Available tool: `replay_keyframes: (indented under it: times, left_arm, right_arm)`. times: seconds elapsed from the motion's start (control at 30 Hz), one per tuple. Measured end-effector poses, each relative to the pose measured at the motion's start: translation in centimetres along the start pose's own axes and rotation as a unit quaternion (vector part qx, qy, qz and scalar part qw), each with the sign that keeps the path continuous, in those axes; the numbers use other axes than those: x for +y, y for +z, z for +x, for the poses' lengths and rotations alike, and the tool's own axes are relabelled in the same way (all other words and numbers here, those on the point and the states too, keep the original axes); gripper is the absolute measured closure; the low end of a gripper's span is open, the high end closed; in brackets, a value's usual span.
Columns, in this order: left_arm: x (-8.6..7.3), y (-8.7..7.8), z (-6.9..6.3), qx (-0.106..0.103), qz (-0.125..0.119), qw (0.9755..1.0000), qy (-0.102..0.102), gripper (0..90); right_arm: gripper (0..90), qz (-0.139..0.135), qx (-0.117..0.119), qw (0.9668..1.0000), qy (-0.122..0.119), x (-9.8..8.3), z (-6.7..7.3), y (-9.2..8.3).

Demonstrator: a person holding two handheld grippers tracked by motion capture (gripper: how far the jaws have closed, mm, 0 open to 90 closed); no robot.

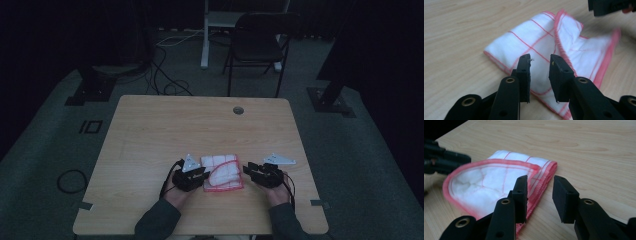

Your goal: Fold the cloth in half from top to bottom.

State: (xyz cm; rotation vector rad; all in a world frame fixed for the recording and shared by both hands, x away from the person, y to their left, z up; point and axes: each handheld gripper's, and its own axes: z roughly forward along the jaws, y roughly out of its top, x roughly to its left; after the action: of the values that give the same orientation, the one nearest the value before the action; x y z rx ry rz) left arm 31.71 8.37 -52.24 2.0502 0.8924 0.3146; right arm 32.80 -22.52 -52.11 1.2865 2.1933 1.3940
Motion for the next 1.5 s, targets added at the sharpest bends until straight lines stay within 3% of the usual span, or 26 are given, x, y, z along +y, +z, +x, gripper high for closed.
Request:
replay_keyframes:
  times: [0.47,0.7,0.9,1.17,1.5]
  left_arm:
    - [-2.3,-0.6,-1.3,-0.002,0.016,0.9998,0.016,69.7]
    - [-2.7,-1.4,-1.6,0.004,0.012,0.9996,0.027,67.9]
    - [-2.8,-2.3,-0.4,0.022,0.002,0.9995,0.022,66.7]
    - [-3.1,-3.2,1.3,0.049,-0.002,0.9987,0.013,63.8]
    - [-3.7,-3.6,4.2,0.089,0.004,0.9959,-0.014,62.0]
  right_arm:
    - [64.4,-0.014,-0.008,0.9997,0.017,-0.4,-0.9,-0.8]
    - [63.7,-0.014,-0.012,0.9996,0.022,-0.8,-1.1,-0.8]
    - [62.9,0.002,-0.038,0.9993,0.001,-1.2,-1.2,-0.4]
    - [61.1,0.019,-0.056,0.9981,-0.018,-1.6,-1.1,0.1]
    - [58.9,0.027,-0.078,0.9965,-0.013,-2.1,-1.9,0.0]
